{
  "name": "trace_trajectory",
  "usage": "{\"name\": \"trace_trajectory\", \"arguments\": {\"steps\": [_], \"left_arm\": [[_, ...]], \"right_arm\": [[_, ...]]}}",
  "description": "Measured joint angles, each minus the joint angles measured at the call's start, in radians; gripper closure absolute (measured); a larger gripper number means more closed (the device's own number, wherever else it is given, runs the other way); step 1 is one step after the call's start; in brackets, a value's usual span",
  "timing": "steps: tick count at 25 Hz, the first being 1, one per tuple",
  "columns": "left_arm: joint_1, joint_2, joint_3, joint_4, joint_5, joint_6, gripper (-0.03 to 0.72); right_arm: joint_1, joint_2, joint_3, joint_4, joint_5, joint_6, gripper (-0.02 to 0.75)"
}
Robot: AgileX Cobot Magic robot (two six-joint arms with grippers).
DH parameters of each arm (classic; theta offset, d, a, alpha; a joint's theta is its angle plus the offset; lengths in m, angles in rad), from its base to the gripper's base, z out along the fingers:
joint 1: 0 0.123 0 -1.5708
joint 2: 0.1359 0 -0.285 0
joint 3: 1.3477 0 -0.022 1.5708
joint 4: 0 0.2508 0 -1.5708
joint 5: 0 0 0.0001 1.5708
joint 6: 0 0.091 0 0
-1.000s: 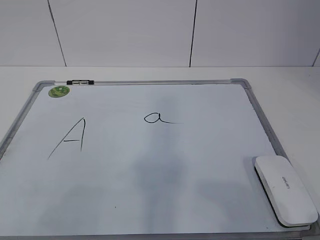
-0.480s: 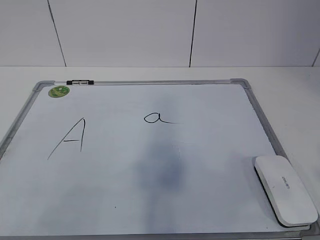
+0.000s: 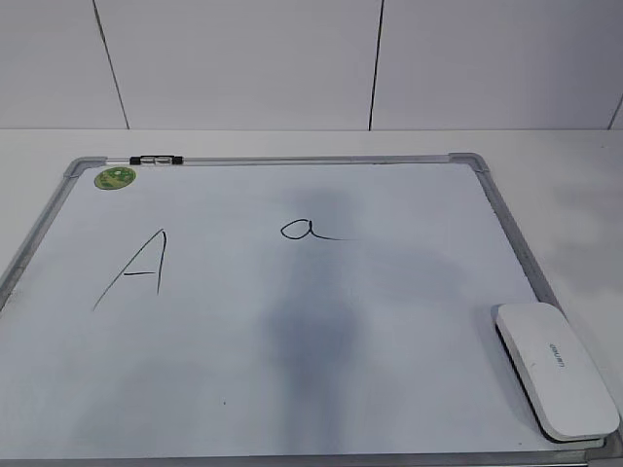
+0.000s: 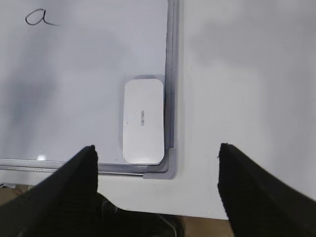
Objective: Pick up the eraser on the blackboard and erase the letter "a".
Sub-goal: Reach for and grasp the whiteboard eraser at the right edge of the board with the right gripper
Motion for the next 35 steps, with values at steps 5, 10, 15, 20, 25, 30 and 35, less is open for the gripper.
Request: {"name": "trace_trajectory", "arguments": {"steps": [5,10,15,20,25,30,35], "left_arm": [[0.000,0.000,0.000,0.000,0.000,0.000,0.452],[0.000,0.000,0.000,0.000,0.000,0.000,0.452],[0.000,0.000,0.000,0.000,0.000,0.000,0.452],[0.000,0.000,0.000,0.000,0.000,0.000,0.452],[0.000,0.000,0.000,0.000,0.000,0.000,0.452],[0.000,0.000,0.000,0.000,0.000,0.000,0.452],[0.000,0.000,0.000,0.000,0.000,0.000,0.452]], "right_arm": [[0.001,0.172,-0.003,0.031,0.000,-0.004,0.149],[0.001,0.280,-0.003,0.049,-0.002,-0.004,0.149],[0.001,0.345,-0.003,0.083,-0.006,-0.010,0.149],[0.063,0.375,0.018,0.067,-0.010,-0.012,0.149],[0.158,0.413,0.045,0.027,-0.025,0.051,0.149],[0.214,0.475,0.083,0.021,-0.081,0.074,0.149],[0.220,0.538,0.127,-0.004,-0.139,0.092,0.149]]}}
